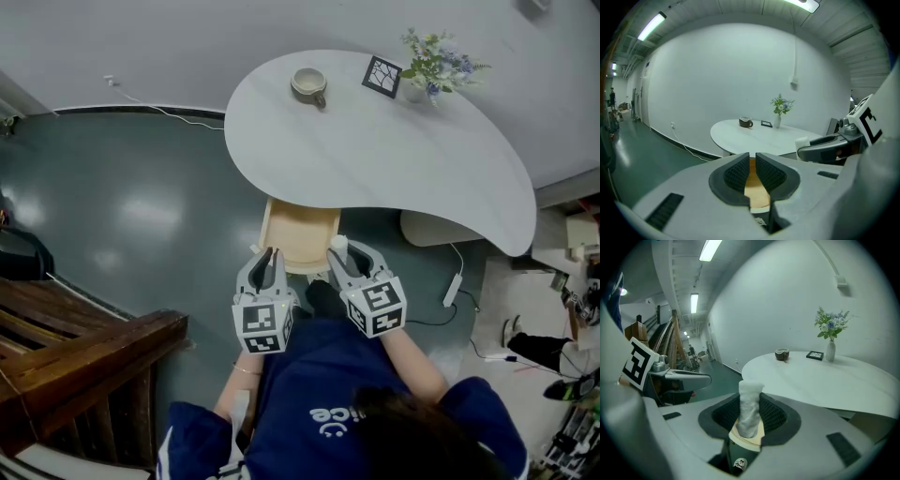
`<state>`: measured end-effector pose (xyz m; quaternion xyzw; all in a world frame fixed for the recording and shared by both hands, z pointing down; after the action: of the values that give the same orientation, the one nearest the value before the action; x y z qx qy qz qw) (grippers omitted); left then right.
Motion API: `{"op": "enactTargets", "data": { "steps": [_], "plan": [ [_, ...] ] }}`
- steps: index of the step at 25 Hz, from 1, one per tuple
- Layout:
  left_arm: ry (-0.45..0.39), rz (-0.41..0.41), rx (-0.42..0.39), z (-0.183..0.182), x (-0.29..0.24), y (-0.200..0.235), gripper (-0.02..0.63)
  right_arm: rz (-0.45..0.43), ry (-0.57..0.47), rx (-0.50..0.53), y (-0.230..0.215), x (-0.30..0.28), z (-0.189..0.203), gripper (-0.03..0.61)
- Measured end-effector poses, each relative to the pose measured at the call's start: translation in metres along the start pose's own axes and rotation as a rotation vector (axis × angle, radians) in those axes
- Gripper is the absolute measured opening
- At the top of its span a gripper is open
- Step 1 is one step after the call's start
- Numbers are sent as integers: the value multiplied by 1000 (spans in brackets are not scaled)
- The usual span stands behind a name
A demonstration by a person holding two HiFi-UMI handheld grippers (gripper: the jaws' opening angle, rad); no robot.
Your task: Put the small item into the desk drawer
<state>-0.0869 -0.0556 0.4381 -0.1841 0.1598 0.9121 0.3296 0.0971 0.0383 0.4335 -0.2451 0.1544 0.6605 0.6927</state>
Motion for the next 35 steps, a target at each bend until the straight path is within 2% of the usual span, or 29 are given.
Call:
{"op": "enactTargets", "data": {
  "steps": [9,12,18,25,30,35],
  "plan": [
    [22,-48,29,-7,-8,-3,43,-59,25,15,-22,-30,-11,132],
    [24,-69,18,-8,-10,-3,43,-80,37,22,-26,-42,-12,132],
    [18,-74,7,-9,-8,-6,43,-121,81,82,-28,-68,-7,132],
    [22,-158,36,-6,-5,-5,43,-185,140,131,-28,-97,-2,132],
    [-5,-223,110,-8,-6,1,43,-233,197,172,-29,-117,5,132],
    [12,-263,118,-6,-9,3,43,-277,259,209,-29,-133,16,132]
  ]
}}
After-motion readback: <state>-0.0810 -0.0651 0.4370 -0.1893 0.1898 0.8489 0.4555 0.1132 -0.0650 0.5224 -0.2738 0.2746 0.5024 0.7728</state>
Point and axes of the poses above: the fingertips, and each gripper's own axes: x backward along the fingers, y to its left, z out of its underside, the point moved 10 cm from there along x, backward along the fingers, and after that the axes turned 1 degree about -z, right-handed, at the moved point
